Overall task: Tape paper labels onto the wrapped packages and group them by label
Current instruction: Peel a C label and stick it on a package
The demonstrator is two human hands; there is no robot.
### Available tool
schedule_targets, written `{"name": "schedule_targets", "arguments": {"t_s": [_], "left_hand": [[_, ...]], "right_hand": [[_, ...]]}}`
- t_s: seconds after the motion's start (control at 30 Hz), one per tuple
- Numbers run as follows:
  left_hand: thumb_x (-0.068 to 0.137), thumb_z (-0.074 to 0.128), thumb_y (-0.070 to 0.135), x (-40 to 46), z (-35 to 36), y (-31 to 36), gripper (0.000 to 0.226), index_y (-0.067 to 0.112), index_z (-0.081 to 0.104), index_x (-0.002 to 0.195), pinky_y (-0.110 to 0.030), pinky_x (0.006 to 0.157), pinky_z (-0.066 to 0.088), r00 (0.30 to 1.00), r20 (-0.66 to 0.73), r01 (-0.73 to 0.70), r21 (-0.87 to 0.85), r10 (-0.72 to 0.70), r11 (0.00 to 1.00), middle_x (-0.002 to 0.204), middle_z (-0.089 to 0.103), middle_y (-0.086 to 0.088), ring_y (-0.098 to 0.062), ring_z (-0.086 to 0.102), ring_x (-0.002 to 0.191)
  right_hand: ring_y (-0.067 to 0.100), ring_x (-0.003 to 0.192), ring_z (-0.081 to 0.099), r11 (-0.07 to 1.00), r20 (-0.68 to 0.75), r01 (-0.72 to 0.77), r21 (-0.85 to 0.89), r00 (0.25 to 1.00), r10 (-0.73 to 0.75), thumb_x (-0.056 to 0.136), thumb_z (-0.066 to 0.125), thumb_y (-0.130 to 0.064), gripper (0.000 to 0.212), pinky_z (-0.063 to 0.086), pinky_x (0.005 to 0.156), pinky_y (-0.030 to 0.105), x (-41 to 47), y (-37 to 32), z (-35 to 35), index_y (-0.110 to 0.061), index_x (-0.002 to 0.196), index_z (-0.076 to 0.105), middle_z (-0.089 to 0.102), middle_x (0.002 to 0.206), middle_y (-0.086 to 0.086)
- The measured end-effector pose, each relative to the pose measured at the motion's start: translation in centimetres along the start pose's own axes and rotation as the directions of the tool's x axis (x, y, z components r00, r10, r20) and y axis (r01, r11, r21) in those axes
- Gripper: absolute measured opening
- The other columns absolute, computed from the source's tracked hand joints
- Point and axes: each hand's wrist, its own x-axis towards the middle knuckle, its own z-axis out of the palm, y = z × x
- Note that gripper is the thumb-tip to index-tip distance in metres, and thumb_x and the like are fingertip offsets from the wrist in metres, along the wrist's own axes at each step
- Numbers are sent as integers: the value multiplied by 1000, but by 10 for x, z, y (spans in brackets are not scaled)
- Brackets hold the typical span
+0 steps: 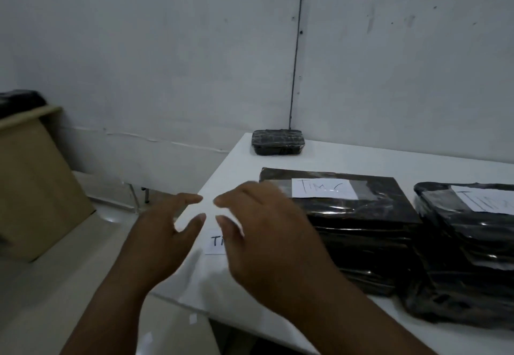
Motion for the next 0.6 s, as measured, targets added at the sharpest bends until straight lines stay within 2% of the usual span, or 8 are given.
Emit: {"name": "schedule_targets", "arguments": {"t_s": [0.13, 0.17, 0.23, 0.33, 0.4, 0.43, 0.5, 0.6], "left_hand": [[93, 65, 18, 2, 29, -18, 24, 33, 61, 111, -13, 78, 41, 973, 229, -18, 75, 0, 997, 103, 59, 17, -14, 63, 104], [93, 67, 21, 4, 38, -25, 26, 33, 60, 115, -14, 83, 43, 961, 277, -25, 138, -14, 990, 108, 60, 15, -18, 62, 110], [88, 69, 39, 11, 52, -42, 47, 28, 55, 131, -33, 96, 48, 944, 318, -10, 298, -89, 955, 127, 59, 6, -24, 57, 119], [82, 62, 59, 24, 66, -59, 74, 28, 44, 146, -45, 101, 46, 937, 337, -55, 410, -96, 910, 142, 50, 2, -27, 51, 129], [84, 68, 52, 26, 65, -54, 73, 31, 43, 150, -43, 104, 42, 931, 355, -62, 375, -82, 925, 146, 47, 1, -26, 44, 134], [86, 70, 48, 26, 65, -51, 69, 33, 45, 148, -42, 103, 41, 933, 352, -64, 359, -72, 931, 145, 46, 2, -26, 43, 133], [89, 66, 44, 26, 66, -49, 57, 37, 48, 143, -38, 100, 39, 939, 339, -75, 343, -49, 936, 142, 47, 5, -24, 41, 132], [92, 63, 41, 26, 67, -49, 48, 37, 52, 138, -37, 96, 38, 943, 330, -77, 317, -34, 945, 140, 49, 6, -23, 41, 131]], "right_hand": [[29, 101, 57, 999, 260, -40, 17, 965, 34, 94, 55, -8, 27, 47, 81, 39, 7, -16, 37, -9, 119, 64, 62, 113, 10], [32, 101, 57, 997, 310, -71, 17, 949, 62, 95, 53, -8, 25, 45, 78, 40, 8, -18, 44, -8, 119, 62, 59, 113, 13], [35, 105, 55, 990, 405, -138, 7, 906, 124, 99, 49, -9, 23, 42, 80, 40, 10, -22, 55, -5, 120, 58, 57, 117, 17], [43, 125, 49, 961, 521, -268, -63, 812, 261, 103, 46, -12, 34, 43, 95, 43, 18, -23, 73, 2, 133, 49, 50, 132, 25], [47, 149, 22, 931, 598, -323, -171, 717, 359, 105, 48, -18, 62, 27, 119, 49, 24, -19, 87, 5, 156, 22, 26, 157, 30], [44, 154, 9, 919, 617, -324, -224, 683, 391, 105, 50, -20, 73, 17, 124, 50, 26, -16, 93, 3, 160, 7, 14, 164, 28], [43, 155, 2, 910, 601, -313, -273, 683, 415, 104, 50, -20, 81, 10, 126, 51, 26, -11, 101, -2, 161, -4, 6, 167, 25], [43, 155, 1, 902, 582, -338, -268, 690, 431, 106, 44, -21, 76, 6, 126, 50, 20, -3, 108, -7, 162, -5, 7, 167, 24]]}}
